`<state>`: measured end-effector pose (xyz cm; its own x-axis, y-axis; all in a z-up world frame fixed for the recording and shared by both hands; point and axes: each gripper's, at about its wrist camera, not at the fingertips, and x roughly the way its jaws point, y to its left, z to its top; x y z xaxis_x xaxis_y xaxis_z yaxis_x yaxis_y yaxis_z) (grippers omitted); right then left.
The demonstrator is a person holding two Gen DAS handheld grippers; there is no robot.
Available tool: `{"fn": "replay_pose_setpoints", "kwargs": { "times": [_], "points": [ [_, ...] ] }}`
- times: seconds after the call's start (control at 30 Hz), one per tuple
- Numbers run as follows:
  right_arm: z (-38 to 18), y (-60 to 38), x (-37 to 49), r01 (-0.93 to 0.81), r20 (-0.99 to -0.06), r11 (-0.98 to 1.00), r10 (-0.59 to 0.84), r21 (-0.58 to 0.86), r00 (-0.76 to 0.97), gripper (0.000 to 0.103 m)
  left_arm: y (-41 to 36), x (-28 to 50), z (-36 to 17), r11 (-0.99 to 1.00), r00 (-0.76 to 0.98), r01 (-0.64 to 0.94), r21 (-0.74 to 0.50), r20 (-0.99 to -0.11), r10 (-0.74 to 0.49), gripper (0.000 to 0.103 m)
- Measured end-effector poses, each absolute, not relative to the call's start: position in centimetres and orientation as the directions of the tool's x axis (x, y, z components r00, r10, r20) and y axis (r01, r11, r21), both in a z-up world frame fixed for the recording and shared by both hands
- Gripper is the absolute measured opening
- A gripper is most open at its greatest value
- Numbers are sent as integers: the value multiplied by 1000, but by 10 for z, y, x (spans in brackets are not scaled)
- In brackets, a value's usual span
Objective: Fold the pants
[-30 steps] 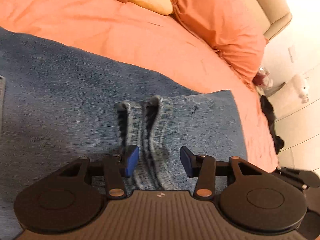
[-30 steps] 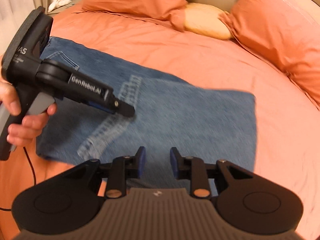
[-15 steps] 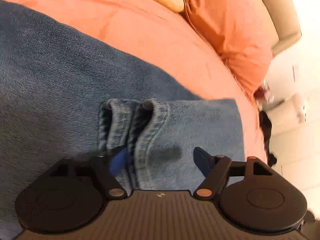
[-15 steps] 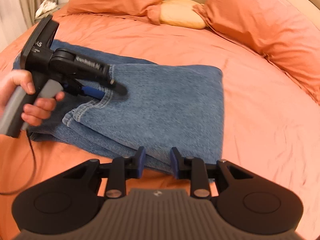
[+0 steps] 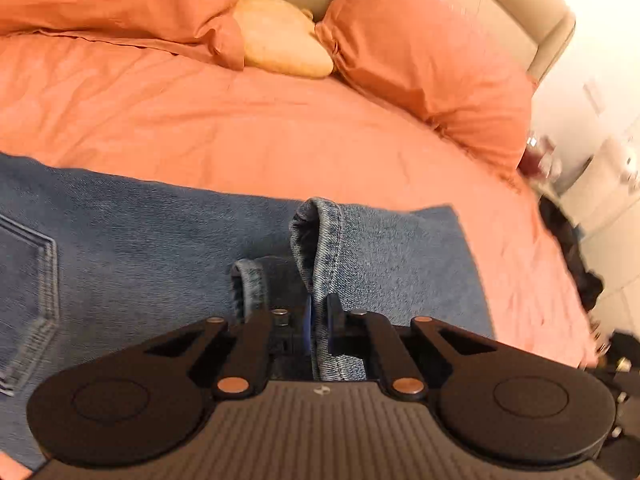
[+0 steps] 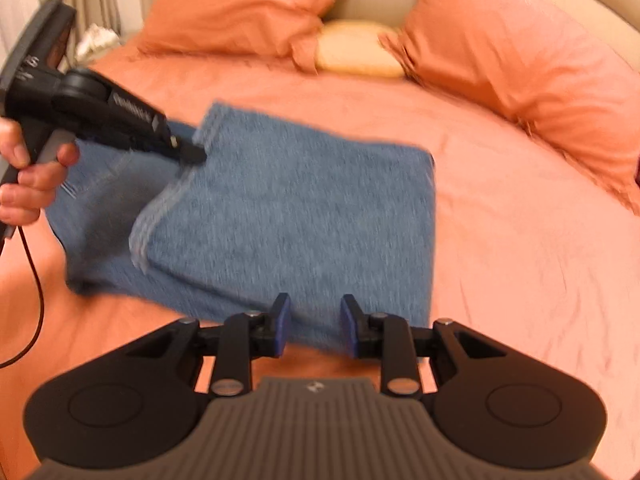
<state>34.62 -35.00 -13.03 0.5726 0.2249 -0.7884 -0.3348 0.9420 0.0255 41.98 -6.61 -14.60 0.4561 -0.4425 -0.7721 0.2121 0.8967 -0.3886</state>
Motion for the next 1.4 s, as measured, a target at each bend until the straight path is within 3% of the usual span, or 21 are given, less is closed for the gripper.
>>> {"fn": "replay_pose_setpoints", "kwargs": {
  "times": [0.07,0.13,0.27,0.4,0.43,0.47,0.53,0.6,0.8,0.87,0.97,1.03,1.07,1.1,1.2,1.4],
  "points": [
    [-135,-341,356,-333,-791,943,207,4,576,22,-68,424,-156,916,436,199,-350,-805,-402,7],
    [-146,-331,368,-344,-808,938,171,-42,564,13,-71,429,-170,925,429,181,-334,-820,-380,7],
    [-187,-314,386,-337,-871,941,199,42,449,10,-76,435,-190,934,414,158,-319,-838,-356,7],
    [-215,-293,383,-326,-870,944,207,57,447,0,-72,439,-204,932,374,172,-320,-853,-363,9],
    [-215,-291,384,-320,-868,946,207,59,452,0,-68,438,-202,927,372,186,-326,-850,-374,20],
    [-215,-292,385,-313,-867,947,208,64,452,0,-65,438,-199,931,371,187,-313,-855,-362,24],
    [-215,-298,389,-304,-866,948,228,94,444,0,-56,431,-191,943,389,177,-280,-861,-329,52],
    [-215,-304,392,-287,-864,949,250,129,437,0,-47,424,-187,935,398,179,-305,-847,-352,69],
    [-213,-298,385,-312,-864,946,227,86,451,0,-35,417,-215,896,374,88,-435,-819,-434,71],
    [-215,-296,385,-304,-862,948,228,91,452,0,-31,417,-222,873,387,58,-483,-796,-466,78],
    [-215,-302,385,-269,-855,952,258,145,450,0,-36,416,-228,846,402,30,-532,-768,-498,76],
    [-217,-310,386,-250,-846,950,285,187,451,0,-48,416,-228,833,396,37,-551,-758,-519,70],
    [-217,-313,387,-239,-843,950,293,203,450,0,-56,417,-227,854,408,45,-519,-771,-489,61],
    [-216,-316,388,-227,-843,950,298,215,449,0,-62,415,-225,883,423,45,-467,-792,-440,40],
    [-209,-321,385,-210,-838,949,306,234,451,0,-60,411,-217,891,466,39,-453,-780,-417,21],
    [-159,-352,372,-220,-769,949,311,224,559,0,-71,396,-138,897,568,278,-345,-693,-443,17]
  ]
}}
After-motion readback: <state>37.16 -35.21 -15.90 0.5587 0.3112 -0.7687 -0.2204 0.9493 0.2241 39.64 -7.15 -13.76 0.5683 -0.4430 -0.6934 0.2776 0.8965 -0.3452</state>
